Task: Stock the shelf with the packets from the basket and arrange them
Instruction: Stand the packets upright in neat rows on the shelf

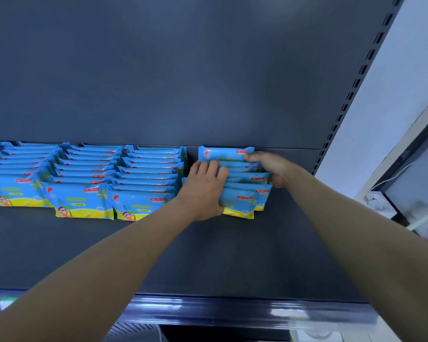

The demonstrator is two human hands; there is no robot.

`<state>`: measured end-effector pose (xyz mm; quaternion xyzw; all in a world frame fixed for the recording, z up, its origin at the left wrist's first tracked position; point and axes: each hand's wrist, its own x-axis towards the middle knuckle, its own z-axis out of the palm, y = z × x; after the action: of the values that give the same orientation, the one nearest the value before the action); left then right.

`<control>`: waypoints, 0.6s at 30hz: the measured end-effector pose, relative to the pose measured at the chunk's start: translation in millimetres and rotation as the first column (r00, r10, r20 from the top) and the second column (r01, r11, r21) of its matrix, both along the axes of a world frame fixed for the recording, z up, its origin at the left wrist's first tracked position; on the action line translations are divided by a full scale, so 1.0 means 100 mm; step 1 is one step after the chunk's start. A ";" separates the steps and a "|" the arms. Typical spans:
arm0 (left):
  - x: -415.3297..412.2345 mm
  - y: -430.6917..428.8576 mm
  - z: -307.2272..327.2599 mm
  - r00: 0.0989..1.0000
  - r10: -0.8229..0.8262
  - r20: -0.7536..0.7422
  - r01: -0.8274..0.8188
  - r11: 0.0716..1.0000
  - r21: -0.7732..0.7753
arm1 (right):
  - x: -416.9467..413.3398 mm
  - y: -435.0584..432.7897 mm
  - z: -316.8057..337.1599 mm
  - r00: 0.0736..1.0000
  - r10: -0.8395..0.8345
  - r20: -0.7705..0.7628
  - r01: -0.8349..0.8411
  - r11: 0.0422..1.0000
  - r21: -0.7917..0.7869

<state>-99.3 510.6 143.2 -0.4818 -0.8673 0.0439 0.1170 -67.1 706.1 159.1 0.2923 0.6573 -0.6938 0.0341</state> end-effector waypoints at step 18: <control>-0.16 0.11 0.15 0.952 0.267 0.149 -0.240 0.954 -0.179 | -0.02 -0.30 -0.07 0.961 -0.268 -0.065 0.253 0.952 -0.174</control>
<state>-114.8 521.4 157.8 -0.3760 -0.9226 0.0859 -0.0037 -69.4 675.9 152.4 0.3420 0.5545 -0.7560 -0.0625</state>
